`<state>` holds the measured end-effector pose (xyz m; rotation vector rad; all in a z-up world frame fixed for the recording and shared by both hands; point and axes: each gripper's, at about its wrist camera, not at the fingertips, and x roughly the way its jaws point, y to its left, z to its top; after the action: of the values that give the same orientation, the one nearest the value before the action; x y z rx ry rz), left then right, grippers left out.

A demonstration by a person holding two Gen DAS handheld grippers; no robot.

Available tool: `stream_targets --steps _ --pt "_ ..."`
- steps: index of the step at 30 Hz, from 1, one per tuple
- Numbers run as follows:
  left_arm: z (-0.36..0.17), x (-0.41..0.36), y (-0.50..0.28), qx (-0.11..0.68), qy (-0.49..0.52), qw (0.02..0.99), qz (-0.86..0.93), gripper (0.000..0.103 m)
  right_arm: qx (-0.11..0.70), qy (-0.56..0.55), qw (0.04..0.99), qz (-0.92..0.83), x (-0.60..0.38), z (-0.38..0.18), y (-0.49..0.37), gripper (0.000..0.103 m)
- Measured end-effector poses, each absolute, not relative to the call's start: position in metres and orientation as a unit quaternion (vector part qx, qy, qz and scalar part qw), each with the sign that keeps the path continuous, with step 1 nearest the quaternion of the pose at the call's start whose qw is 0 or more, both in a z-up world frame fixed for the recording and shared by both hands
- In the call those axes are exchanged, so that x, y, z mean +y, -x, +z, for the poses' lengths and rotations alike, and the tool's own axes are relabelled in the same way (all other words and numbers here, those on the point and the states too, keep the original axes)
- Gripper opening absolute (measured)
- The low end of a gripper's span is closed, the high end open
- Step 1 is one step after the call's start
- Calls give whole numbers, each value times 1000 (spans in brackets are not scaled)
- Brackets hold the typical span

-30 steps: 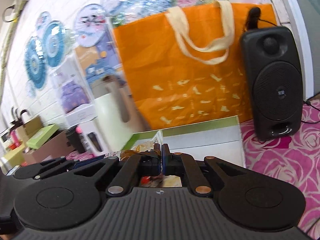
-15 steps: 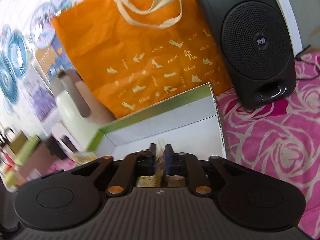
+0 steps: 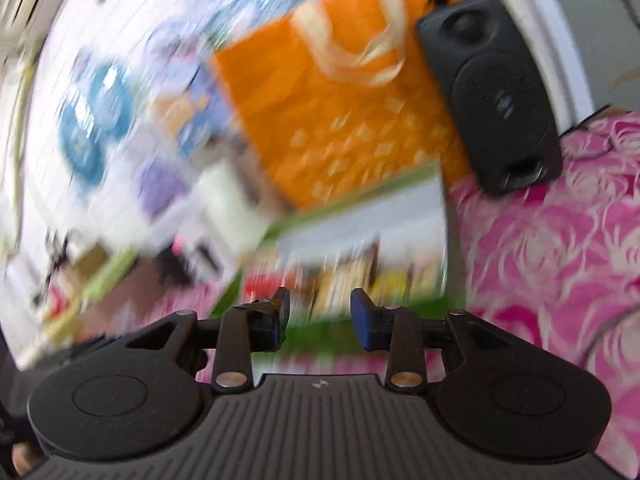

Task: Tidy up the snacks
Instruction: 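Open both grippers to drop the clear bags into the green box, then grasp the orange chip bag with the right gripper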

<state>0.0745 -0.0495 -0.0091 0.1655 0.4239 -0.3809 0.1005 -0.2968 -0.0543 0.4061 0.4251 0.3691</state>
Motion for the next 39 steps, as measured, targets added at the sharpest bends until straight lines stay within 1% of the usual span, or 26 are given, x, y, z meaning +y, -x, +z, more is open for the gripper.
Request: stream_targets --steps 4,8,11,17,22,24,25,27,28,29,30,31,33,34,37,39 --pt "-32 -62 -44 252 -72 946 -193 67 259 -139 933 207 -277 -69 -94 59" --pt "-48 -77 -34 268 -78 941 -190 68 253 -108 938 209 -267 -76 -101 60" --pt "-55 -82 -36 292 -49 933 -207 68 255 -115 936 214 -265 -82 -111 61" --pt "-72 -84 -49 334 -1 915 -227 68 299 -175 912 222 -273 -100 -127 62" --pt "-75 -78 -56 330 34 914 -232 67 317 -152 904 244 -262 -104 -132 63" --pt "-75 -79 -57 328 33 915 -233 62 326 -137 897 265 -256 -105 -131 88" --pt "-75 -79 -56 327 31 915 -234 58 328 -132 893 277 -253 -106 -131 103" --pt "-74 -82 -55 325 26 915 -238 44 328 -117 892 288 -247 -107 -130 103" --pt "-74 -83 -55 326 23 913 -242 44 327 -109 895 284 -245 -106 -129 103" --pt "-74 -83 -55 325 20 914 -242 43 329 -104 895 281 -243 -105 -129 96" --pt "-74 -83 -55 325 19 914 -242 43 331 -104 896 278 -243 -104 -129 92" --pt "-74 -83 -55 325 17 914 -243 43 334 -111 893 280 -246 -105 -130 92" --pt "-75 -82 -55 326 16 913 -245 43 340 -151 884 283 -255 -108 -133 95" --pt "-75 -82 -56 326 17 913 -245 43 344 -183 875 287 -261 -110 -136 103" --pt "-76 -81 -57 327 19 912 -246 44 350 -285 844 288 -277 -119 -143 103" --pt "-76 -79 -57 328 24 912 -247 44 356 -307 838 279 -282 -120 -147 103"
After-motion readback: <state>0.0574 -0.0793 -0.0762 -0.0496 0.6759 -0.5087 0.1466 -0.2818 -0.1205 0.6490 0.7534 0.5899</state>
